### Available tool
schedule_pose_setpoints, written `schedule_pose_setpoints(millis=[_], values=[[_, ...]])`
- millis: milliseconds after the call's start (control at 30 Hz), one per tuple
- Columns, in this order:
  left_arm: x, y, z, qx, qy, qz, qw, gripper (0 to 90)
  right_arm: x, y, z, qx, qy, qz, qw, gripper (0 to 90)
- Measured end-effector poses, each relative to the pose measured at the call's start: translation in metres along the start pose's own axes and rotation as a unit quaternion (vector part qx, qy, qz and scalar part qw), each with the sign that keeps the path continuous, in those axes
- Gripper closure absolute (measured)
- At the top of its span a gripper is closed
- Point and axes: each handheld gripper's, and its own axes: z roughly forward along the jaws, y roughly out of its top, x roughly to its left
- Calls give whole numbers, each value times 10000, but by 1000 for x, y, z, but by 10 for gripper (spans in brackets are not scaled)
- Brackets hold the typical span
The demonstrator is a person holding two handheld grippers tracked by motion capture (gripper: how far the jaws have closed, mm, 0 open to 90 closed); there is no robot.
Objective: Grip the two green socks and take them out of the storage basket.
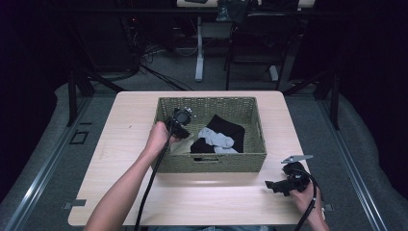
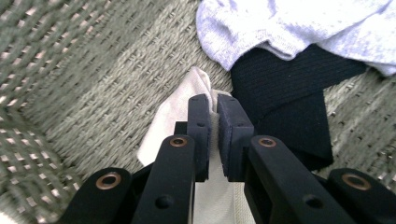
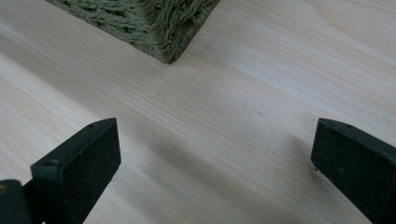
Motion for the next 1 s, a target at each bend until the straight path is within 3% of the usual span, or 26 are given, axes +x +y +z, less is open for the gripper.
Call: schedule_pose_setpoints(millis=[233, 500, 1000], values=[[4, 4, -32, -248, 47, 29, 9997, 842, 0, 0, 0, 13, -5, -5, 10000, 8], [4, 7, -55, -466, 95, 43, 9989, 842, 0, 0, 0, 38, 14, -8, 10000, 8], [11, 16, -103, -928, 231, 61, 9954, 842, -1, -2, -1, 41, -4, 24, 10000, 8]])
